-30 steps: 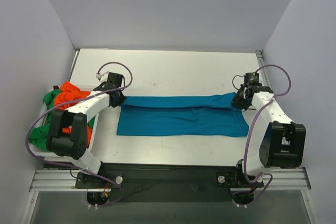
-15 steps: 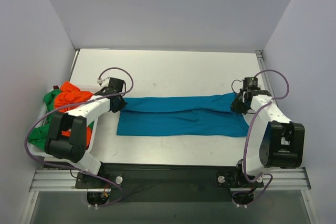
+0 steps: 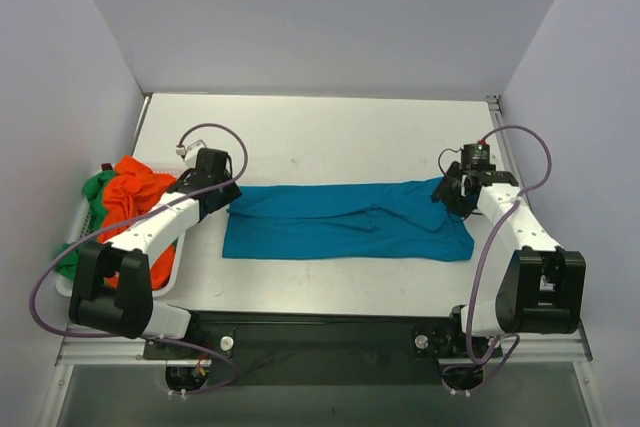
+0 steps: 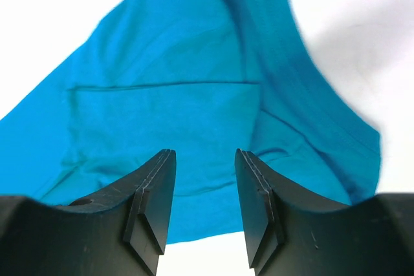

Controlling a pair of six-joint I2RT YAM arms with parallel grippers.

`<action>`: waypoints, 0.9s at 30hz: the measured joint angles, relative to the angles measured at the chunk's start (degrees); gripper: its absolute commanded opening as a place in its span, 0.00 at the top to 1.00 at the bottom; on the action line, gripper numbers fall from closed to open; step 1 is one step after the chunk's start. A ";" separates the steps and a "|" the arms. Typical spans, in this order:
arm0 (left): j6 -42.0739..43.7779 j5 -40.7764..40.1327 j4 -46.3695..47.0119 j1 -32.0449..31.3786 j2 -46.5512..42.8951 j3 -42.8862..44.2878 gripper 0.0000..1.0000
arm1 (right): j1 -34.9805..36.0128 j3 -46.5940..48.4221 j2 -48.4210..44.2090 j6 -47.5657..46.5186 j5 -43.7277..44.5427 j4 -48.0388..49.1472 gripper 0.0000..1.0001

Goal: Fold and stack the t-shirts
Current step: Fold the other side of the tshirt into a rectangle

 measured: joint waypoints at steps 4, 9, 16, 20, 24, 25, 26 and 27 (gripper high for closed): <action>0.74 0.52 0.24 -0.17 -0.44 0.63 0.63 | 3.34 5.40 3.19 -0.72 0.46 -1.31 0.61; 0.76 2.10 1.75 -0.70 1.11 0.66 0.71 | 8.41 14.08 12.87 -1.27 1.60 -1.20 0.61; -0.13 3.26 3.74 -0.90 9.25 2.71 0.78 | 15.52 20.74 22.86 -2.19 3.52 -1.20 0.62; -0.26 3.72 4.46 -0.11 13.64 4.52 0.79 | 17.73 20.92 23.58 -2.23 4.42 -1.51 0.62; -0.33 4.20 5.18 1.42 17.38 6.64 0.80 | 20.63 21.07 23.58 -2.12 6.16 -1.51 0.62; -0.33 4.17 5.25 1.70 18.34 7.41 0.79 | 21.94 21.07 23.58 -2.05 6.49 -1.42 0.62; -0.33 4.17 5.29 1.95 19.30 8.24 0.79 | 23.47 21.07 23.58 -1.99 6.84 -1.38 0.62; -0.33 4.17 5.38 2.08 20.20 9.01 0.80 | 25.46 21.07 23.58 -1.92 7.30 -1.36 0.62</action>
